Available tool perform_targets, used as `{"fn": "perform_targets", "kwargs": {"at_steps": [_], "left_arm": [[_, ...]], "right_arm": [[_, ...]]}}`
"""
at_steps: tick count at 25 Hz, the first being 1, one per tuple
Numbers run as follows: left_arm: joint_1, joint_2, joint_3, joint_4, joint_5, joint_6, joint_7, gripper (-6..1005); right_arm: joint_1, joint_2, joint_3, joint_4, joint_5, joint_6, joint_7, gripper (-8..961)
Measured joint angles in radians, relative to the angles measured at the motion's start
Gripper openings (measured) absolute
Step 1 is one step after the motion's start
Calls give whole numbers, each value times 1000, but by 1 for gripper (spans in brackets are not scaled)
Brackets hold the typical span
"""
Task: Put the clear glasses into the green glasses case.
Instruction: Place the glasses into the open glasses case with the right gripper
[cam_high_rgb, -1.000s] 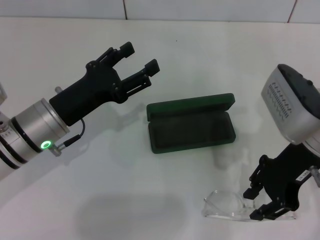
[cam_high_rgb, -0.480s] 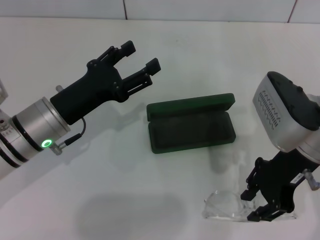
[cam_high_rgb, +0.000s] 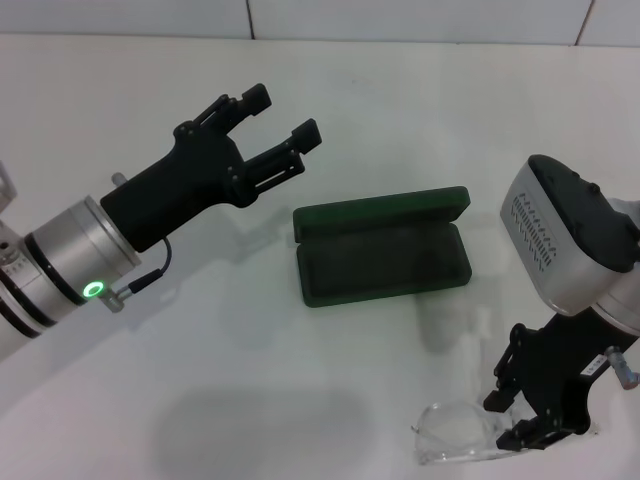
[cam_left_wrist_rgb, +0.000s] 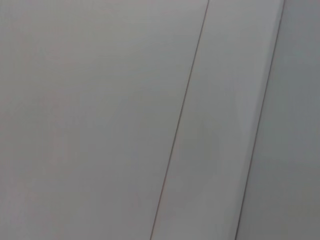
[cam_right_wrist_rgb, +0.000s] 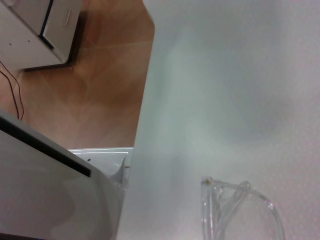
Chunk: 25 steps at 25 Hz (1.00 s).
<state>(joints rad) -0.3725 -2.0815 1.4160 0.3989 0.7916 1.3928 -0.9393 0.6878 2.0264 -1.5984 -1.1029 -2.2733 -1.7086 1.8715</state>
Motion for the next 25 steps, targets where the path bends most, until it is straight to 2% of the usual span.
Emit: {"fn": "perform_targets", "kwargs": {"at_steps": [8, 10, 25], "left_arm": [[2, 0, 3, 2, 0, 0, 0, 890], [2, 0, 3, 2, 0, 0, 0, 889], [4, 0, 3, 3, 0, 0, 2, 889]], "right_arm": [[1, 0, 0, 1, -2, -5, 0, 415], [1, 0, 0, 2, -4, -6, 0, 287], [1, -4, -19, 3, -13, -14, -2, 144]]}}
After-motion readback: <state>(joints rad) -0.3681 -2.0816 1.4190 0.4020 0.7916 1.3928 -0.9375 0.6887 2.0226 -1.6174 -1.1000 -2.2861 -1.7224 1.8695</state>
